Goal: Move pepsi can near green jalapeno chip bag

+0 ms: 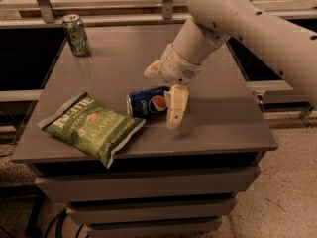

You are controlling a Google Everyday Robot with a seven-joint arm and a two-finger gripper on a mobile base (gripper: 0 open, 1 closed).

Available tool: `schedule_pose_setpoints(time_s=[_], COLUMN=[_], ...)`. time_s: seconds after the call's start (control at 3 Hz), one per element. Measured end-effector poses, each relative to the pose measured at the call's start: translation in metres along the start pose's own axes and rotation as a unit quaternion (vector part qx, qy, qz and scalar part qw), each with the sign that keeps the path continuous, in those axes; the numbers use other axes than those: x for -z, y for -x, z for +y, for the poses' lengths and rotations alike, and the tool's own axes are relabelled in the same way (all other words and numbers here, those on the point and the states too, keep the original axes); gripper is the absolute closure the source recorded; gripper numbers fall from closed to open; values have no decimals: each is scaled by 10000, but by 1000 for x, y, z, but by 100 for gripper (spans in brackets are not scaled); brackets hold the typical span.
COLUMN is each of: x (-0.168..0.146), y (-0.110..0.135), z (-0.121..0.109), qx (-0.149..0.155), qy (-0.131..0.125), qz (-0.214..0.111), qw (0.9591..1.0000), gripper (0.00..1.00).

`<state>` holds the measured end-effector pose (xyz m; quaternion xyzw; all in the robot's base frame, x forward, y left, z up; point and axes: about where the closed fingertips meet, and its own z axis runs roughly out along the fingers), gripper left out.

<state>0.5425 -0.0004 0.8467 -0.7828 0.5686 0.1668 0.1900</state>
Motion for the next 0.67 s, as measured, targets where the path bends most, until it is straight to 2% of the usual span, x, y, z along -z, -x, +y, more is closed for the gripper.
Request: schedule_pose_setpoints(time_s=[0.67], x=[-1], y=[1], z=[1], qx=[72], qy=[11], qz=[-96], qw=[9999], gripper=[0])
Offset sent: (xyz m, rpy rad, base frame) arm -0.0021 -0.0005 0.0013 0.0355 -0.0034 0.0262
